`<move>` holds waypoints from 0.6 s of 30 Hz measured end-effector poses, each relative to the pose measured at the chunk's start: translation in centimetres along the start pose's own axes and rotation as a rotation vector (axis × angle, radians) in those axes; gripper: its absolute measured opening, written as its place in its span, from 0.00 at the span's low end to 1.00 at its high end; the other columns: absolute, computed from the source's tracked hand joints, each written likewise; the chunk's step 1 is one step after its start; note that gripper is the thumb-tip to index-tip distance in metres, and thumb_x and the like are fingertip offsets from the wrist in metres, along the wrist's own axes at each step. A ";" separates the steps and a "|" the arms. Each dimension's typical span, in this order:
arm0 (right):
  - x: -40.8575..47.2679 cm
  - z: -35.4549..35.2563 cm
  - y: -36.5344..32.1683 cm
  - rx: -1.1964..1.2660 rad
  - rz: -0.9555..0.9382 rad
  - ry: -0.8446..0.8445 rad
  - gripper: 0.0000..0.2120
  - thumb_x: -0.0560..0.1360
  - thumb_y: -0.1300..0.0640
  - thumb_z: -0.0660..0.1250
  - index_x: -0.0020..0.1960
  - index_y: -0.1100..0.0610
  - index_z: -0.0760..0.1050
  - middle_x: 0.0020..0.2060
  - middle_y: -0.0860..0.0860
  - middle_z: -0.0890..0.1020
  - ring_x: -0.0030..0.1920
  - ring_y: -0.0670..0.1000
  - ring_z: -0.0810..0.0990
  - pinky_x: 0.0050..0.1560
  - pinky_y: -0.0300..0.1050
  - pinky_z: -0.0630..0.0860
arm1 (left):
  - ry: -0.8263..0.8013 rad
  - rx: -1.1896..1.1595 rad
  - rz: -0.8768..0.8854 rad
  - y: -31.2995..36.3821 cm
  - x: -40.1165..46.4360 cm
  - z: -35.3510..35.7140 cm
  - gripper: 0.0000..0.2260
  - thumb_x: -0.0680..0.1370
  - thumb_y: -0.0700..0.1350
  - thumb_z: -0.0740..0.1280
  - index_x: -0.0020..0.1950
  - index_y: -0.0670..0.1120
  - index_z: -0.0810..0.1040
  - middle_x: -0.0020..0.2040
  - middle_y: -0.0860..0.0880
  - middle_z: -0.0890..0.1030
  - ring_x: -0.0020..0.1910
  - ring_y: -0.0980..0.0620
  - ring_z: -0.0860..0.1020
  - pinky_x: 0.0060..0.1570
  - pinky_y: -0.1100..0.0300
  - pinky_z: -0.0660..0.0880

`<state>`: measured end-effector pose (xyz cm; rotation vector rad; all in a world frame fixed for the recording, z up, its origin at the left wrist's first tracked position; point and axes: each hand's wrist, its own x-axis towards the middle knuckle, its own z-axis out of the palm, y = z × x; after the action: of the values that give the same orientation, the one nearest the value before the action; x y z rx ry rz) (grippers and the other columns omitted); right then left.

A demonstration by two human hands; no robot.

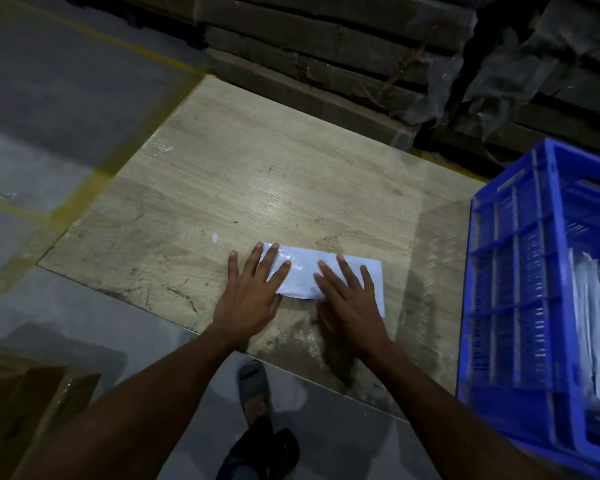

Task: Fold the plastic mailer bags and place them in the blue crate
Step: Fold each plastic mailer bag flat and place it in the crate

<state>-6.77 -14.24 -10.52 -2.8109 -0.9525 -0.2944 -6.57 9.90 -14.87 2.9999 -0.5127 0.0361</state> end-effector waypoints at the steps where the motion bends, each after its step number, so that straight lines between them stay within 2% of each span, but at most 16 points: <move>1: -0.4 -0.3 -0.5 0.000 -0.094 0.010 0.20 0.82 0.52 0.59 0.71 0.57 0.74 0.76 0.55 0.69 0.77 0.65 0.62 0.70 0.77 0.59 | 0.015 -0.014 -0.007 -0.1 0.0 0.1 0.32 0.77 0.51 0.69 0.81 0.50 0.65 0.83 0.40 0.57 0.81 0.34 0.57 0.72 0.25 0.56; 4: -1.8 -0.5 -0.9 0.009 -0.354 0.012 0.14 0.84 0.55 0.62 0.66 0.55 0.80 0.74 0.52 0.73 0.78 0.64 0.61 0.68 0.81 0.56 | 0.064 -0.041 -0.001 -0.1 0.2 0.1 0.34 0.76 0.48 0.69 0.81 0.51 0.61 0.83 0.39 0.59 0.80 0.34 0.59 0.72 0.25 0.57; 6: -1.7 -0.2 -0.1 -0.035 -0.375 -0.028 0.12 0.84 0.55 0.62 0.61 0.55 0.82 0.68 0.51 0.79 0.77 0.64 0.62 0.67 0.80 0.59 | 0.069 -0.055 0.017 -0.2 0.1 0.2 0.33 0.77 0.49 0.67 0.81 0.53 0.59 0.82 0.39 0.60 0.80 0.34 0.60 0.72 0.25 0.58; 8: -0.7 -0.2 0.8 -0.073 -0.350 -0.090 0.12 0.83 0.56 0.61 0.59 0.56 0.82 0.63 0.52 0.82 0.75 0.64 0.66 0.66 0.73 0.67 | 0.058 -0.072 0.025 -0.3 0.0 0.2 0.33 0.79 0.51 0.65 0.82 0.53 0.56 0.83 0.40 0.59 0.81 0.35 0.59 0.73 0.25 0.56; 11: 1.0 -1.6 1.9 -0.066 -0.318 -0.120 0.15 0.80 0.57 0.58 0.57 0.60 0.82 0.58 0.56 0.83 0.65 0.64 0.78 0.51 0.58 0.81 | 0.092 -0.181 -0.068 -0.1 0.2 -0.1 0.36 0.81 0.53 0.62 0.85 0.50 0.49 0.83 0.39 0.56 0.81 0.37 0.57 0.76 0.30 0.54; 14: 1.7 -4.0 3.2 -0.026 -0.213 -0.162 0.16 0.80 0.57 0.57 0.61 0.59 0.78 0.65 0.57 0.78 0.62 0.63 0.78 0.39 0.56 0.82 | 0.129 -0.282 -0.162 0.3 0.2 -0.5 0.38 0.81 0.55 0.57 0.85 0.47 0.39 0.83 0.39 0.57 0.82 0.40 0.57 0.79 0.36 0.54; 16: 1.7 -5.6 4.0 0.002 -0.165 -0.155 0.18 0.77 0.58 0.64 0.66 0.59 0.75 0.70 0.57 0.73 0.59 0.62 0.77 0.33 0.53 0.81 | 0.125 -0.272 -0.168 0.3 0.1 -0.6 0.39 0.81 0.56 0.54 0.84 0.47 0.35 0.83 0.39 0.59 0.81 0.40 0.58 0.79 0.37 0.54; 18: 1.6 -6.7 4.2 0.032 -0.160 -0.156 0.27 0.71 0.65 0.70 0.70 0.59 0.72 0.72 0.57 0.70 0.56 0.61 0.78 0.32 0.53 0.80 | 0.122 -0.258 -0.172 0.3 0.0 -0.5 0.39 0.81 0.57 0.53 0.83 0.47 0.35 0.83 0.39 0.58 0.82 0.40 0.58 0.79 0.37 0.53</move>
<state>-3.85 -17.97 -3.98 -2.7665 -1.2065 -0.0790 -6.63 9.67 -14.34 2.7552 -0.2261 0.1281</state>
